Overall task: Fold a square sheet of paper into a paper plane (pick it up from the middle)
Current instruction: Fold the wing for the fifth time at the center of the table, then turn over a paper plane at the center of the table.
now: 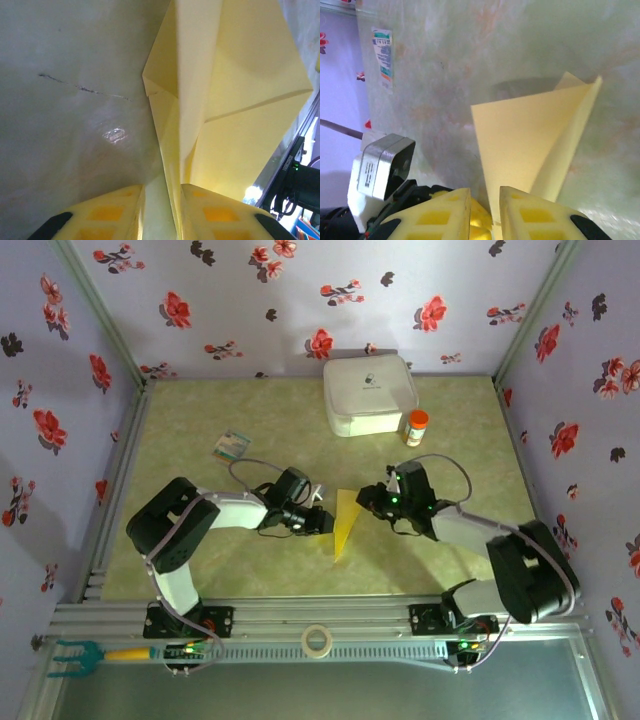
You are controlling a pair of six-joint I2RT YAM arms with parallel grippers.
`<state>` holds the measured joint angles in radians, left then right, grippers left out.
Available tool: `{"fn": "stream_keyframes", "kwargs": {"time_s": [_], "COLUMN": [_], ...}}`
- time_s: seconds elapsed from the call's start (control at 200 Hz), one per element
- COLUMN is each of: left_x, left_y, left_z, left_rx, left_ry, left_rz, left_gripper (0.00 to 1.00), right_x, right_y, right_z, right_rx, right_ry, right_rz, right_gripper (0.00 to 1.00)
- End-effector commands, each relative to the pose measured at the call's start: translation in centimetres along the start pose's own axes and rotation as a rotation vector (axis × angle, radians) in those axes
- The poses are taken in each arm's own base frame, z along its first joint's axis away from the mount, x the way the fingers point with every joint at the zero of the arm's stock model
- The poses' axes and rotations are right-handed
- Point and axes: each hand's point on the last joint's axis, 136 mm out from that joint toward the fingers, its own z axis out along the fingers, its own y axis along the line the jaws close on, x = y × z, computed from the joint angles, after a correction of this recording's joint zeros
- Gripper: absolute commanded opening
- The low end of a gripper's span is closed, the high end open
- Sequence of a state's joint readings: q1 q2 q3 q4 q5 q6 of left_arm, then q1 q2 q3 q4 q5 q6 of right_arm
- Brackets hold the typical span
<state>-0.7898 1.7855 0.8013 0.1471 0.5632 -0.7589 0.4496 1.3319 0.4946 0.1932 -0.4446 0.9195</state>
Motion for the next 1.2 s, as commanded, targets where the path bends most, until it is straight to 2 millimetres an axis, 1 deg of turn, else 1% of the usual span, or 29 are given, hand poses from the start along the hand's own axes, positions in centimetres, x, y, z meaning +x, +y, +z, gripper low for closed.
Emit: {"fn": "stream_keyframes", "kwargs": {"time_s": [0.0,0.09,0.245,0.38,0.555,0.685,0.795,0.88,1.025,1.195], "left_x": [0.4,0.4,0.5,0.5,0.7,1.1,1.3,1.5,1.5,1.6], "left_y": [-0.2,-0.2,-0.5,-0.7,-0.9,-1.0,-1.5,-1.8,-2.5,-3.4], "left_z": [0.3,0.3,0.4,0.5,0.9,1.7,2.1,2.2,2.4,2.5], "left_rx": [0.034,0.034,0.056,0.068,0.080,0.085,0.093,0.099,0.119,0.150], "left_ry": [0.014,0.016,0.021,0.021,0.046,0.080,0.097,0.109,0.120,0.128], "left_rz": [-0.016,-0.019,-0.025,-0.025,-0.031,-0.033,-0.023,-0.011,0.005,0.026], "left_gripper": [0.25,0.27,0.29,0.33,0.34,0.34,0.34,0.31,0.28,0.22], "right_x": [2.1,2.9,3.9,4.1,4.5,4.7,4.9,5.0,5.0,5.1], "right_y": [-4.1,-4.3,-4.4,-4.5,-4.3,-4.3,-4.5,-4.4,-4.5,-4.6], "right_z": [-1.0,-1.2,-0.8,-0.4,-0.1,0.1,0.2,0.3,0.3,0.4], "right_rx": [0.144,0.131,0.111,0.108,0.095,0.089,0.090,0.084,0.081,0.082], "right_ry": [0.028,0.051,0.093,0.107,0.125,0.133,0.138,0.140,0.139,0.142], "right_rz": [0.043,0.057,0.073,0.081,0.078,0.084,0.083,0.085,0.083,0.085], "right_gripper": [0.23,0.23,0.22,0.22,0.22,0.22,0.22,0.22,0.22,0.21]}}
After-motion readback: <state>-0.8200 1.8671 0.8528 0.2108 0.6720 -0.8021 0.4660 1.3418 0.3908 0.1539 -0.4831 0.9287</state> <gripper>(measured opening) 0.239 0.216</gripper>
